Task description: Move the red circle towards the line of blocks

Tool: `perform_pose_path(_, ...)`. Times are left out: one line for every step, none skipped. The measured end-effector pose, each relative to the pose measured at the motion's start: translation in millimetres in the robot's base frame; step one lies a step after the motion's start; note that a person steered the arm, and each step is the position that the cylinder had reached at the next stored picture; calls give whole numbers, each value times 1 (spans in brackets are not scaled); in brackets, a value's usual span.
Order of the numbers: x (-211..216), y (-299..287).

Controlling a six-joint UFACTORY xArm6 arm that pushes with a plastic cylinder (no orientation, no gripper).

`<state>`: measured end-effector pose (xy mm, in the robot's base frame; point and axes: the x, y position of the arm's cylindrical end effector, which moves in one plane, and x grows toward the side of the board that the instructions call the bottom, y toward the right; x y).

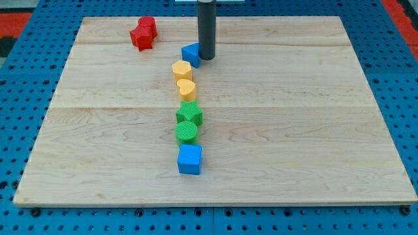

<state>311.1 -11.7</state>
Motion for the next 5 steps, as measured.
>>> perform_pose_path(0,-7)
perform_pose_path(-13,-7)
perform_pose_path(-74,-3)
perform_pose_path(-82,-55)
perform_pose_path(-118,-65)
